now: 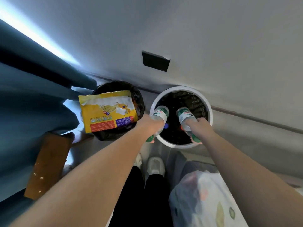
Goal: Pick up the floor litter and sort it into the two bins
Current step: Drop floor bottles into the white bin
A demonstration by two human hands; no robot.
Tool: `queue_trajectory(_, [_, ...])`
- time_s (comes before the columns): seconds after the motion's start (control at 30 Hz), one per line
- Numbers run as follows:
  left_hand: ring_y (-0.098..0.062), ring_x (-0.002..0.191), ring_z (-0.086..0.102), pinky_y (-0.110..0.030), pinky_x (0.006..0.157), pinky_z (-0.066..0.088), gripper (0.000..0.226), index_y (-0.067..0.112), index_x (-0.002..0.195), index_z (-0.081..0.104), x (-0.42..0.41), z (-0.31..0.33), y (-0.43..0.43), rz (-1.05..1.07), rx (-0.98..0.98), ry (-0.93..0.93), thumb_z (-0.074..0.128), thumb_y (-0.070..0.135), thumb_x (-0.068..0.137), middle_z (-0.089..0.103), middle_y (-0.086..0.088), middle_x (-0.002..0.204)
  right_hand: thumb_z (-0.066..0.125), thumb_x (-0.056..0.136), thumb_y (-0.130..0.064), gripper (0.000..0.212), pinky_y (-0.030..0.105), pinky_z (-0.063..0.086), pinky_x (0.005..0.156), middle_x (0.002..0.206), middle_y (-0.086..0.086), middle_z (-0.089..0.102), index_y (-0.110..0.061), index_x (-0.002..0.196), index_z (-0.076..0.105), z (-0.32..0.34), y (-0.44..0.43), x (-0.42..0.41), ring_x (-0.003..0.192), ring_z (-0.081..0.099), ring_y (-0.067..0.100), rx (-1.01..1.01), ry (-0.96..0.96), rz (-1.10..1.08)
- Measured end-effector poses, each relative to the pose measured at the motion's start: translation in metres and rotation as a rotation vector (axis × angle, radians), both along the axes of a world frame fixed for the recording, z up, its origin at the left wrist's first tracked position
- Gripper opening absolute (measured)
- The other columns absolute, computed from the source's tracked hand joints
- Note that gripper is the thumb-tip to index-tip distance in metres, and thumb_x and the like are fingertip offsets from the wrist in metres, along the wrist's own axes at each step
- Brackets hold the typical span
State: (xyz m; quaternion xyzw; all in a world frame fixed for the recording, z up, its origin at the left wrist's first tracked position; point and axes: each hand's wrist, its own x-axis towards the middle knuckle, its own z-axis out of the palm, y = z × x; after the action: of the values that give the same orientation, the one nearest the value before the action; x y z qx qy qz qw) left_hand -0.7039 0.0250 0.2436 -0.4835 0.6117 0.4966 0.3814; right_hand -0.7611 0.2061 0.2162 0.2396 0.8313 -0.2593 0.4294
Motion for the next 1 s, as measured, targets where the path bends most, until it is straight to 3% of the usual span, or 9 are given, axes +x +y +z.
queue_trajectory(0.1, [-0.028,0.085,0.061,-0.028,0.048,0.051,0.065,0.017,0.139,0.033,-0.014,-0.025,0.011,-0.171,-0.039,-0.022,0.060,0.032,0.083,0.050,-0.007,0.106,0.057,0.082,-0.039,0.065,0.029,0.046,0.067,0.123,0.011,0.054,-0.009,0.137,0.038,-0.019,-0.004,-0.008,0.099,0.055,0.030,0.024,-0.008,0.046])
queue_trajectory(0.17, [-0.028,0.084,0.060,-0.030,0.052,0.053,0.060,0.016,0.135,0.035,-0.021,-0.039,0.018,-0.326,-0.068,-0.035,0.059,0.033,0.082,0.047,-0.005,0.096,0.057,0.083,-0.038,0.068,0.027,0.047,0.056,0.113,0.008,0.053,-0.011,0.140,0.033,-0.029,-0.003,-0.014,0.089,0.055,0.027,0.038,-0.028,0.043])
queue_trajectory(0.23, [-0.030,0.096,0.059,-0.034,0.070,0.056,0.055,0.011,0.134,0.037,-0.029,-0.048,0.023,-0.522,-0.090,-0.036,0.054,0.033,0.087,0.047,-0.006,0.105,0.054,0.087,-0.035,0.064,0.025,0.042,0.051,0.095,0.005,0.051,-0.011,0.141,0.030,-0.034,-0.001,-0.019,0.074,0.051,0.022,0.068,-0.010,0.074])
queue_trajectory(0.3, [-0.031,0.106,0.056,-0.035,0.086,0.053,0.049,0.008,0.134,0.038,-0.037,-0.052,0.026,-0.678,-0.133,-0.004,0.048,0.031,0.092,0.046,-0.011,0.122,0.052,0.088,-0.035,0.060,0.028,0.043,0.057,0.088,0.003,0.052,-0.012,0.139,0.032,-0.035,0.000,-0.027,0.070,0.051,0.022,0.099,0.052,0.144])
queue_trajectory(0.43, [-0.025,0.093,0.056,-0.034,0.075,0.051,0.054,0.010,0.133,0.039,-0.049,-0.060,0.028,-0.795,-0.183,0.053,0.056,0.033,0.087,0.053,-0.008,0.108,0.051,0.083,-0.039,0.062,0.035,0.046,0.081,0.119,0.008,0.056,-0.018,0.139,0.036,-0.035,0.001,-0.038,0.099,0.054,0.029,0.113,0.104,0.240])
queue_trajectory(0.57, [-0.022,0.088,0.057,-0.032,0.066,0.047,0.053,0.017,0.130,0.045,-0.059,-0.063,0.041,-1.023,-0.239,0.138,0.064,0.030,0.082,0.058,-0.004,0.105,0.048,0.077,-0.047,0.050,0.039,0.050,0.082,0.106,0.007,0.061,-0.022,0.120,0.048,-0.030,0.013,-0.041,0.092,0.059,0.030,0.159,0.094,0.296])
queue_trajectory(0.7, [-0.023,0.085,0.052,-0.030,0.056,0.038,0.039,0.015,0.123,0.053,-0.066,-0.065,0.058,-1.238,-0.334,0.088,0.063,0.020,0.085,0.051,-0.007,0.114,0.050,0.079,-0.048,0.053,0.038,0.052,0.078,0.104,0.005,0.061,-0.025,0.126,0.046,-0.024,0.033,-0.041,0.089,0.061,0.029,0.176,0.074,0.318])
queue_trajectory(0.83, [-0.027,0.099,0.051,-0.030,0.066,0.038,0.050,0.014,0.134,0.043,-0.069,-0.075,0.064,-1.296,-0.388,0.051,0.059,0.015,0.086,0.040,-0.011,0.124,0.050,0.084,-0.046,0.061,0.038,0.051,0.081,0.109,0.005,0.055,-0.024,0.139,0.037,-0.024,0.045,-0.043,0.093,0.057,0.028,0.156,0.061,0.326])
queue_trajectory(1.0, [-0.031,0.114,0.042,-0.033,0.072,0.040,0.067,0.016,0.141,0.033,-0.064,-0.102,0.075,-1.222,-0.332,0.044,0.064,0.013,0.082,0.034,-0.012,0.131,0.049,0.087,-0.046,0.060,0.038,0.048,0.080,0.121,0.010,0.056,-0.023,0.141,0.034,-0.036,0.049,-0.043,0.098,0.055,0.029,0.136,0.097,0.364])
